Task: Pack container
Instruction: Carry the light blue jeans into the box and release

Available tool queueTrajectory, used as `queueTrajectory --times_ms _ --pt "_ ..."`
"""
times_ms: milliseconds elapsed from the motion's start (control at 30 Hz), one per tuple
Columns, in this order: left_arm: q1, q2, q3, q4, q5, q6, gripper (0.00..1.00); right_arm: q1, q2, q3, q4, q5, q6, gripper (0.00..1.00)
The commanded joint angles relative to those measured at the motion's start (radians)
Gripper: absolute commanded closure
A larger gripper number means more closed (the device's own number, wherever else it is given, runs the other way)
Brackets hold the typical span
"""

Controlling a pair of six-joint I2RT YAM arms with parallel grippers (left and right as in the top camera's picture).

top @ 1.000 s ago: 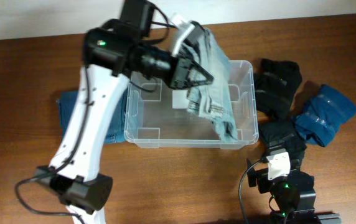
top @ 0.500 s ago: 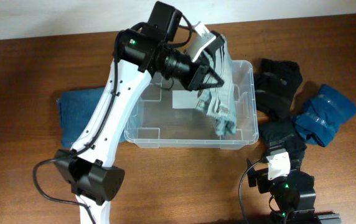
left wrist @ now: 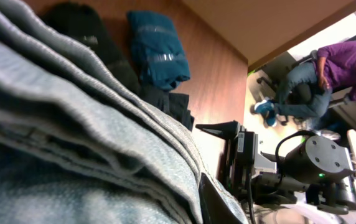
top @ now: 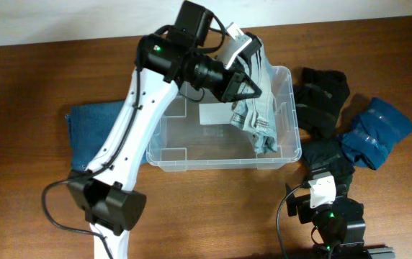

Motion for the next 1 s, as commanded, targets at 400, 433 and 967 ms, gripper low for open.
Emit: queueTrajectory --times_ms 400,433,967 --pt "-0.023 0.100 0.013 -0.010 -0.105 -0.100 0.99 -0.006 -0.006 -0.005 0.002 -0.003 0.008 0.02" --pt "-0.023 0.100 0.013 -0.016 -0.125 -0.099 0.96 -0.006 -0.006 -0.005 0.002 -0.003 0.008 0.02" --pt "0.316 0.085 0.239 -0.457 -0.433 -0.100 0.01 -0.006 -0.006 -0.005 0.002 -0.003 0.008 0.02"
